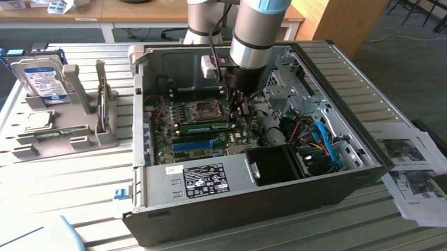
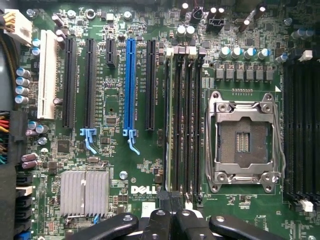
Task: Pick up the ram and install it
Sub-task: 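Press down the ram until it locks into place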
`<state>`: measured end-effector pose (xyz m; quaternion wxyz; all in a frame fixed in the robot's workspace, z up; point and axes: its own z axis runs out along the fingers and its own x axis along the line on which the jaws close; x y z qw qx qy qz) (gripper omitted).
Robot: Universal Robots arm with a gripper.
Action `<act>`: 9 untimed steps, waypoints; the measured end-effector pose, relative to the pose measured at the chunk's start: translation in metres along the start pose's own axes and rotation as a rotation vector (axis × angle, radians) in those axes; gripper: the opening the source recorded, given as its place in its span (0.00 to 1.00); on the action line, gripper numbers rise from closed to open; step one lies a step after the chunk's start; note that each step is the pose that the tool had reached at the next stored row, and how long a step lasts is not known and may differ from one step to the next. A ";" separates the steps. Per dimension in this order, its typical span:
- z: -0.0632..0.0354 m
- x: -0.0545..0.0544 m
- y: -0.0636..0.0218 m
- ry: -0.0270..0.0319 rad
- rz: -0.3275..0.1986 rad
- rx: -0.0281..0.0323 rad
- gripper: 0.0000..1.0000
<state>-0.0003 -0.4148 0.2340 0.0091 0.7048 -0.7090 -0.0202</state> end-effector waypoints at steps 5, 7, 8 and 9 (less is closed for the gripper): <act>-0.0062 0.000 0.0002 0.0000 0.000 -0.0001 0.09; -0.0083 0.000 0.0003 0.0000 0.000 -0.0002 0.09; -0.0095 0.000 0.0004 0.0001 0.000 -0.0002 0.09; -0.0105 0.000 0.0004 0.0001 0.000 -0.0002 0.09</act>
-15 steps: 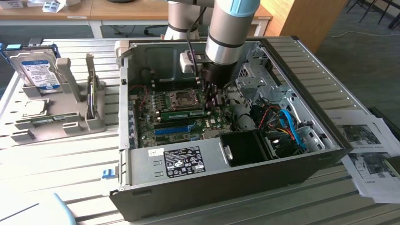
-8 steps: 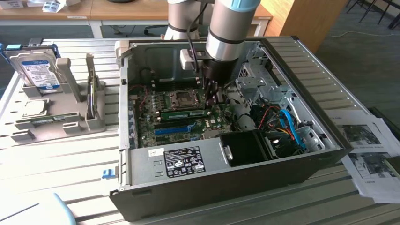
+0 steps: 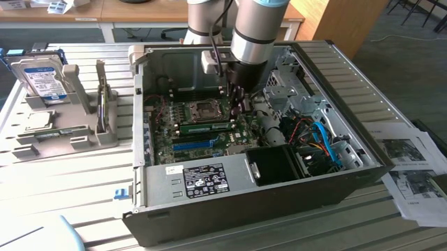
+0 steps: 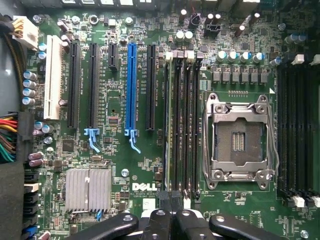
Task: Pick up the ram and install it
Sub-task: 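Press down the ram until it locks into place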
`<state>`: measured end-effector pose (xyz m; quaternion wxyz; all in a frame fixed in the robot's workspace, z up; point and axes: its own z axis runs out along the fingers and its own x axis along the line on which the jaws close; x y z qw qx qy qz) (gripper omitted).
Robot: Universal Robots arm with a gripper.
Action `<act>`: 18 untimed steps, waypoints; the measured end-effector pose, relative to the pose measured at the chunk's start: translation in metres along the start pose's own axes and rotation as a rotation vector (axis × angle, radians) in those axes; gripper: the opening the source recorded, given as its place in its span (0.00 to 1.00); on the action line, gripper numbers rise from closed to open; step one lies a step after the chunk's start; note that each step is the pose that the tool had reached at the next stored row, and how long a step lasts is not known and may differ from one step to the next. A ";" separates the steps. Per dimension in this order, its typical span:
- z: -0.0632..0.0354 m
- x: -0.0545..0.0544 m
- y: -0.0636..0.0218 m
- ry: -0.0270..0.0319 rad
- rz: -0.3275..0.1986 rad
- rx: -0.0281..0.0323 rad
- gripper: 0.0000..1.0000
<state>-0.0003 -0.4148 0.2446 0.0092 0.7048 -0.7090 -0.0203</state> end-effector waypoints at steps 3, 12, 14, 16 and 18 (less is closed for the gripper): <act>-0.0028 0.000 0.0001 0.0000 0.000 0.0000 0.09; -0.0087 0.000 0.0004 -0.0002 0.000 0.0001 0.09; -0.0088 0.000 0.0004 -0.0001 0.000 0.0000 0.09; -0.0088 0.000 0.0004 0.0000 0.000 0.0000 0.09; -0.0088 0.000 0.0004 0.0000 0.000 0.0000 0.09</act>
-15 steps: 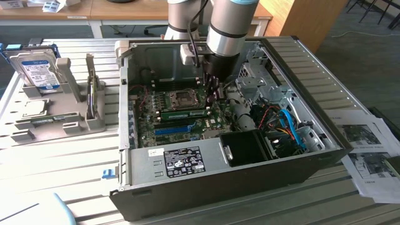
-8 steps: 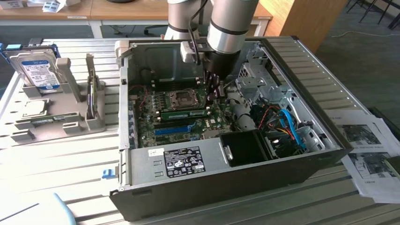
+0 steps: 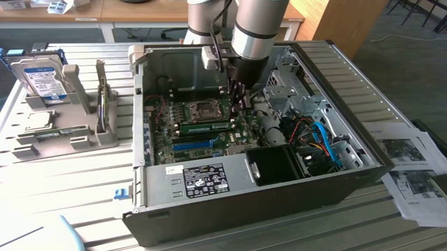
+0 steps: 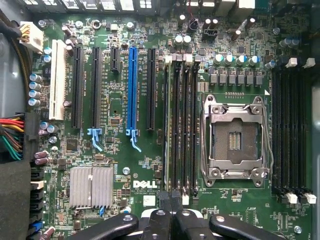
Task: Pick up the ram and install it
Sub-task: 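Press down the ram until it locks into place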
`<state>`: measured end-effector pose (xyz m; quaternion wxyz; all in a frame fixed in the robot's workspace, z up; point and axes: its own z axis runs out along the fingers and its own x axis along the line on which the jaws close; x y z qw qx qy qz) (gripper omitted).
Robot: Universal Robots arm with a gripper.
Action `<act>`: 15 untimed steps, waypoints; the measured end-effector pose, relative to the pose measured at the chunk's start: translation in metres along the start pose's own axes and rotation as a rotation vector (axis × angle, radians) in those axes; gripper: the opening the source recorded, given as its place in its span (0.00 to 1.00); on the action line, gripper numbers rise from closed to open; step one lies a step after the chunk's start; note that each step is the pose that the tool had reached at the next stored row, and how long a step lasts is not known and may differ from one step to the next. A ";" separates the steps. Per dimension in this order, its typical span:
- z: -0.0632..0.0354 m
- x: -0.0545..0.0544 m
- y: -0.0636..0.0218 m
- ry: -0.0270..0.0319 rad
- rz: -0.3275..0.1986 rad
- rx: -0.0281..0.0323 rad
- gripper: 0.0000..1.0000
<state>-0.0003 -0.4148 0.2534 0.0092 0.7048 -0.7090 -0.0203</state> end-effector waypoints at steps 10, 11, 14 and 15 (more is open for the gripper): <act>0.0013 0.000 0.0202 -0.0002 0.000 0.0000 0.09; 0.0014 0.000 0.0227 -0.0001 0.000 0.0001 0.09; 0.0018 0.000 0.0297 0.0000 0.000 0.0000 0.09; 0.0019 0.000 0.0324 0.0000 0.000 0.0000 0.09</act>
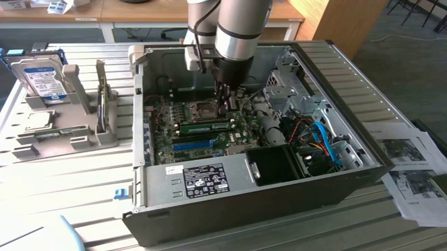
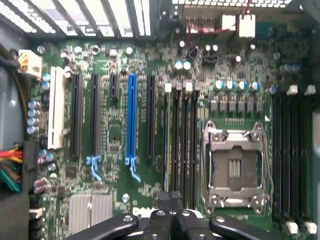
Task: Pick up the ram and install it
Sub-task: 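Press down the ram until it locks into place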
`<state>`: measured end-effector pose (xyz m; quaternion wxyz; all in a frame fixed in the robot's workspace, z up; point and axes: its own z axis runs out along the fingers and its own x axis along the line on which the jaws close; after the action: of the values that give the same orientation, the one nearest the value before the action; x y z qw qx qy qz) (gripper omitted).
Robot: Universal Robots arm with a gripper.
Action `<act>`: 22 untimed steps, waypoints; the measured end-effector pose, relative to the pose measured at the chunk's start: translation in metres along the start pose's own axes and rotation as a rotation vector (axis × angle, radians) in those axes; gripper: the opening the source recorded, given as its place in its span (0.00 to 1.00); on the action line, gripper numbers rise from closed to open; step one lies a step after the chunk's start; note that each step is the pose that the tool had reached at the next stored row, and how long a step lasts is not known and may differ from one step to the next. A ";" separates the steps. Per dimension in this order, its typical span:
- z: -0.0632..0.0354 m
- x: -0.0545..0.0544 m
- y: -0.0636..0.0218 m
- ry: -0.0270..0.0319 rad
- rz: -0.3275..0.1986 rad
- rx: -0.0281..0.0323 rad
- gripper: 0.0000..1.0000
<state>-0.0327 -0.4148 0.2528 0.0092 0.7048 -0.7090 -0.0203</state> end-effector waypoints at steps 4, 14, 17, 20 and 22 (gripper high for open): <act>0.0005 0.000 0.0101 0.0000 0.000 0.0000 0.09; 0.0017 0.000 0.0320 0.0001 0.000 0.0001 0.09; 0.0021 0.000 0.0384 0.0000 0.000 0.0000 0.09; 0.0024 0.000 0.0442 0.0000 0.000 0.0000 0.09; 0.0026 0.000 0.0479 0.0000 0.000 0.0001 0.09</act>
<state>-0.0807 -0.4148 0.2522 0.0092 0.7048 -0.7090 -0.0203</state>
